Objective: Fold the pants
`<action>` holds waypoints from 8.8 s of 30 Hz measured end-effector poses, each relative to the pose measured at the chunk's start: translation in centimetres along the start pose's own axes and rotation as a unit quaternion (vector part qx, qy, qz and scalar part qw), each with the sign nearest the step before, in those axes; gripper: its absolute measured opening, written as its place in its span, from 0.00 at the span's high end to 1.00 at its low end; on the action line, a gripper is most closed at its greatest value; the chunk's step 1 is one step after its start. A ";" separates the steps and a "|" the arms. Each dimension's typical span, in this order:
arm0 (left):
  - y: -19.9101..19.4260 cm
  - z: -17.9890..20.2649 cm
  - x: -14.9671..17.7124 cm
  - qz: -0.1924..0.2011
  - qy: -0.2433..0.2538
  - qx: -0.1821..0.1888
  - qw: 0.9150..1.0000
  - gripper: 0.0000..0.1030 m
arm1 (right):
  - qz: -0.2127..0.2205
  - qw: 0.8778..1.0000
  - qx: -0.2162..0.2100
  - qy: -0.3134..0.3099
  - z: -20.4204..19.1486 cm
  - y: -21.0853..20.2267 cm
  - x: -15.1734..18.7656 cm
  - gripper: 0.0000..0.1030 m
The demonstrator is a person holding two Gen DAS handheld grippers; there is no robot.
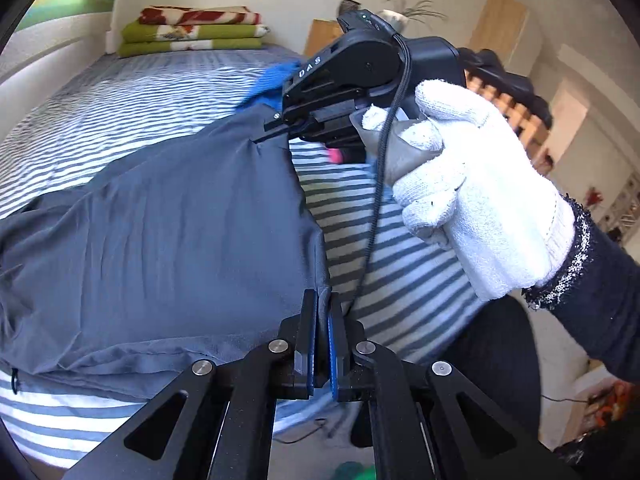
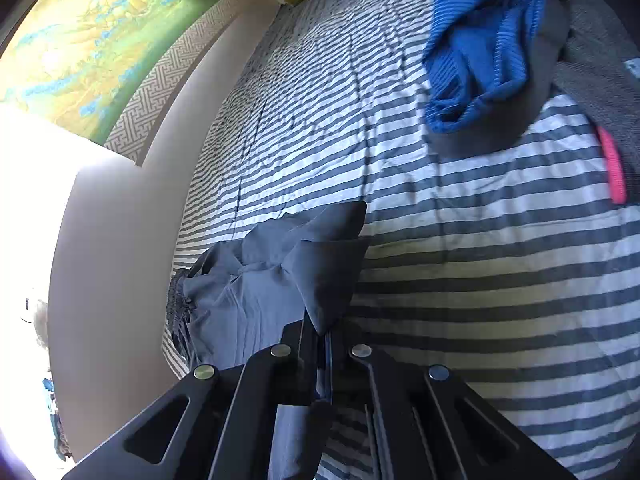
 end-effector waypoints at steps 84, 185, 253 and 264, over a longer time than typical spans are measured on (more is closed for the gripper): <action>-3.3 -12.3 7.4 -0.107 0.109 -0.184 0.971 0.87 | -0.063 0.997 -0.016 -0.031 -4.3 10.8 0.1 0.62; -14.0 -34.0 2.1 0.101 -0.231 -0.120 0.960 0.75 | -0.141 0.918 0.059 -0.365 -27.6 24.6 3.3 0.99; -11.0 -39.6 1.9 0.021 -0.263 -0.170 0.949 0.21 | -0.180 0.918 0.122 -0.332 -9.9 2.0 30.5 0.63; -10.4 -40.3 2.0 0.007 -0.269 -0.147 0.952 0.21 | -0.028 0.954 0.120 -0.275 -14.3 1.8 12.8 0.29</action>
Point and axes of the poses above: each gripper's, at about its wrist camera, not at the fingertips, and y roughly the way its jaws point, z to its right, x to its underside, the point moved 10 cm from there along y, roughly the way its jaws point, and after that the axes turned 5 degrees about z, right-handed, at the moved point
